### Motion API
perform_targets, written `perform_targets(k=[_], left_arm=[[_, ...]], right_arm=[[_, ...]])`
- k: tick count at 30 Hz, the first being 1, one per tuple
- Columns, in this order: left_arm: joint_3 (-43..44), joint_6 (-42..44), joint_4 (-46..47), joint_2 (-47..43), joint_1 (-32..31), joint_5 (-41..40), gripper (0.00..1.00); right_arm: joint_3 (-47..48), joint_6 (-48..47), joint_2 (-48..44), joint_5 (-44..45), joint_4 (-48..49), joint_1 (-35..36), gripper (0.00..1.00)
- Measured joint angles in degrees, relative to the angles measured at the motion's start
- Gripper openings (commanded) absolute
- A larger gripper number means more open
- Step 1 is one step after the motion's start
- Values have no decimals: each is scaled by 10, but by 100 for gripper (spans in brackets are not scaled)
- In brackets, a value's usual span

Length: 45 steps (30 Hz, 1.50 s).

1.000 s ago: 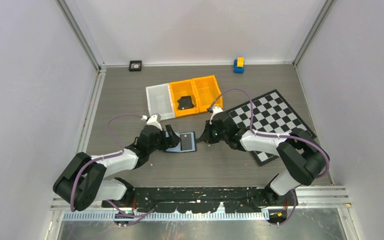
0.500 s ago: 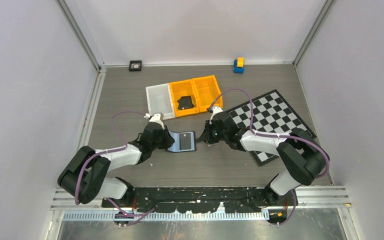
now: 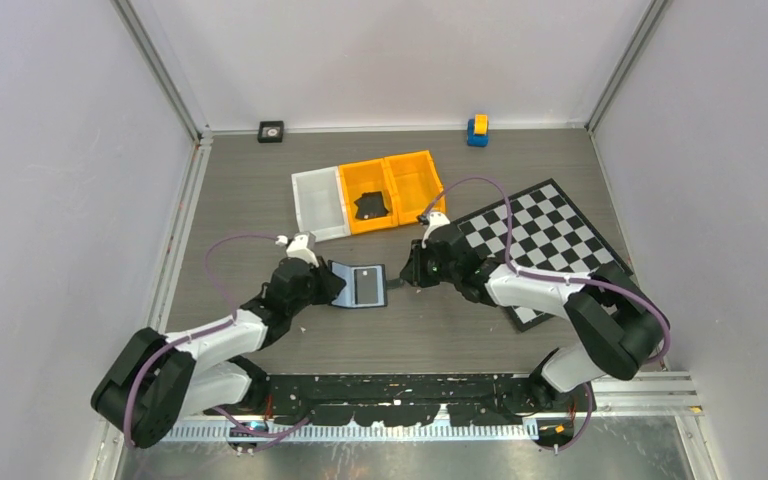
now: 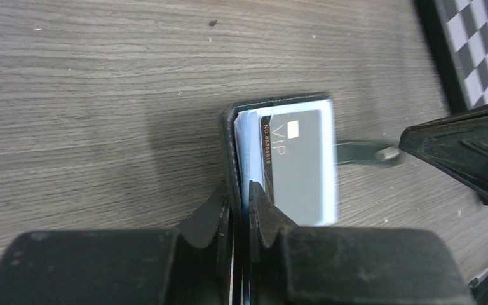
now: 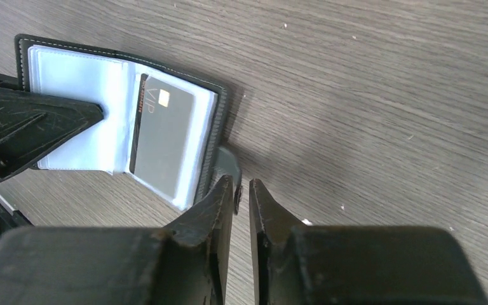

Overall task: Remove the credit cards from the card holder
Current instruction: Remove the credit card from the card holder.

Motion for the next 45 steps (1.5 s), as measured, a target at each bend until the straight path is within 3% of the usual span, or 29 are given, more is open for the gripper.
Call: perform_targets(k=[3,13,16,28,35,45], left_arm=[[-14,-8,9,-30,0,0,0],[-30,-28,54,-79,0,45,0],[-30,-38,66,-85,0,56,0],[-30,-63,129,-89,0,90,0],[-30,-67,150,-92,0,99,0],[-30,-77,189,-94,0,117,0]], right_arm=[[-5,1,-14,7,2,0,29],[-53,6,-70,21,47,-12,76],[-62,11,-84,16,59,-23,84],[-78,42,-90,-37,127,-65,86],[-126,104,-72,-121,247,-125,86],[-125,156,-23,-241,334,-130,87]])
